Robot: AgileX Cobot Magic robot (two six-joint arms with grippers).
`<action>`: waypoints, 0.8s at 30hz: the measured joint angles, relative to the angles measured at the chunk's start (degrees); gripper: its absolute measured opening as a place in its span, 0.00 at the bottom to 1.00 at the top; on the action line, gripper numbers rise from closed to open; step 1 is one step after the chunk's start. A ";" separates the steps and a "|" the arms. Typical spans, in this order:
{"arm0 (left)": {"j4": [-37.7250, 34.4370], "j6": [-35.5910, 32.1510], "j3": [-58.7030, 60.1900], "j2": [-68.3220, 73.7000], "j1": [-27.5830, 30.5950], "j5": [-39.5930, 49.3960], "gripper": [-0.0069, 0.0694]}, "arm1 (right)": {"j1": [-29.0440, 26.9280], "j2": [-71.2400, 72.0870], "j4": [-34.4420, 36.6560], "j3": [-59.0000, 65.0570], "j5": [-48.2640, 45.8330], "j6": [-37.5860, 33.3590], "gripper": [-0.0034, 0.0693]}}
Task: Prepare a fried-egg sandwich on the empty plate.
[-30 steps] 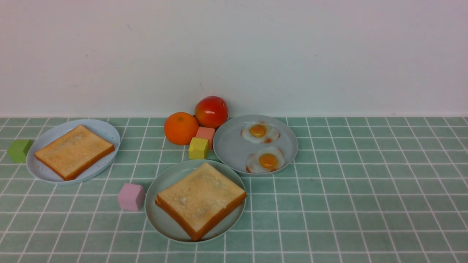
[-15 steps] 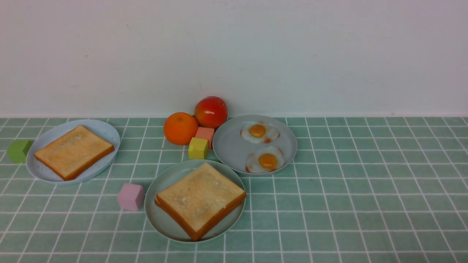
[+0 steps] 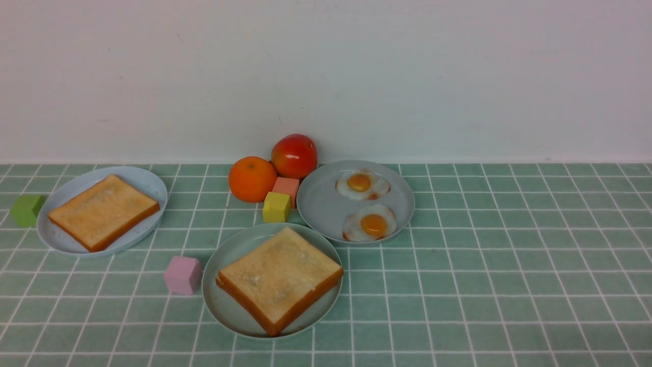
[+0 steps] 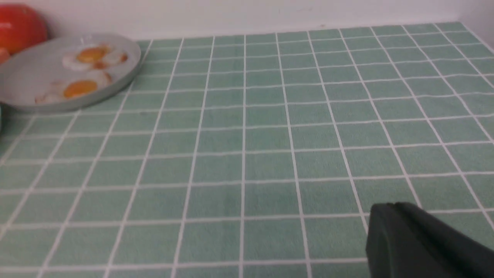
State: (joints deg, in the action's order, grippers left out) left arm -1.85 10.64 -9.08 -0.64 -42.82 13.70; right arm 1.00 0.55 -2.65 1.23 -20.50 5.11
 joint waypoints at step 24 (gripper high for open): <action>0.00 0.00 0.00 0.00 0.00 0.00 0.09 | 0.00 0.00 2.65 -0.17 -0.89 -3.47 0.03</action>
State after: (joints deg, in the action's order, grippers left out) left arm -1.85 10.64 -9.08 -0.64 -42.82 13.70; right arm 1.00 0.55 0.00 1.06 -21.40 1.64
